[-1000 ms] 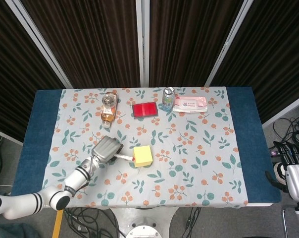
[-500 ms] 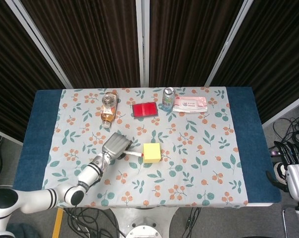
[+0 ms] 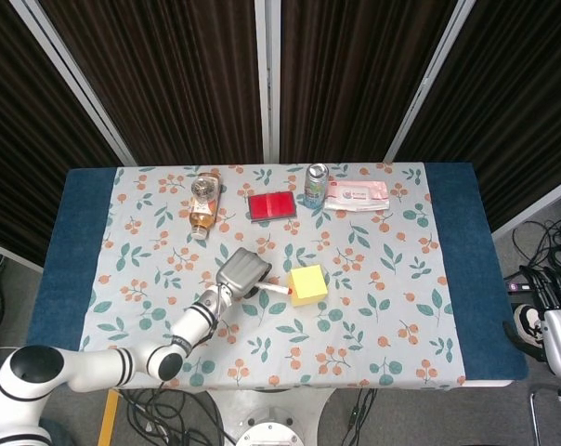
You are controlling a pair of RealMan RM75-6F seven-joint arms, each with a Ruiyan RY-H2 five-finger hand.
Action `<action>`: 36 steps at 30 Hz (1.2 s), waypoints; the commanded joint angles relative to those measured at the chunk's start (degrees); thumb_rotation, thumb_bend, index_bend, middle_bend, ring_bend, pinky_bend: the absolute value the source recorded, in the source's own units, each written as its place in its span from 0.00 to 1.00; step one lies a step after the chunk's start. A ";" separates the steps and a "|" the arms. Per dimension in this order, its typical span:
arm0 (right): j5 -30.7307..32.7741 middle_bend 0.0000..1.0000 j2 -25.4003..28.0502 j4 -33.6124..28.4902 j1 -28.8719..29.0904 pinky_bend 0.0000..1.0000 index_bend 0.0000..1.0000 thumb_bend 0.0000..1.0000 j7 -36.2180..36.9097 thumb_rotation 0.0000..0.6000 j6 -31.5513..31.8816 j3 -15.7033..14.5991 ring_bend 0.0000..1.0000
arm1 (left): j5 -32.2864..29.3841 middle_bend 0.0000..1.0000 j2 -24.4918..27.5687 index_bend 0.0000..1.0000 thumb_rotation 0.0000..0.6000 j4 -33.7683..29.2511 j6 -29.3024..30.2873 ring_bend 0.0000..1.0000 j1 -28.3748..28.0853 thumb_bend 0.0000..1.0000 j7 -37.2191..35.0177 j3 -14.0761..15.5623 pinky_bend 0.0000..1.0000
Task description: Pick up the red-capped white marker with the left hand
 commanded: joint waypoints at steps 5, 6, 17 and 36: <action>0.09 0.11 0.11 0.25 -0.33 0.00 0.00 0.20 0.40 1.00 0.36 0.01 0.00 | -0.82 0.70 0.43 0.68 1.00 0.09 1.68 0.52 -0.04 0.49 0.91 1.01 0.62; 0.08 0.11 0.12 0.27 -0.33 0.00 0.00 0.20 0.39 1.00 0.33 0.00 0.00 | -0.68 0.70 0.90 0.68 1.00 -0.24 2.17 0.52 0.33 0.49 0.77 1.29 0.62; -0.97 0.11 -0.19 -0.28 0.42 0.00 0.00 0.20 -0.41 1.00 -0.03 0.07 0.00 | 1.93 0.67 7.62 0.63 1.00 -3.38 6.55 0.52 5.46 0.49 -0.39 6.05 0.62; -0.74 0.11 -0.07 -0.33 0.83 0.00 0.00 0.20 -0.04 1.00 -0.52 0.24 0.00 | 6.59 0.35 19.44 0.30 1.00 -11.52 18.47 0.27 15.89 0.43 -10.12 7.98 0.43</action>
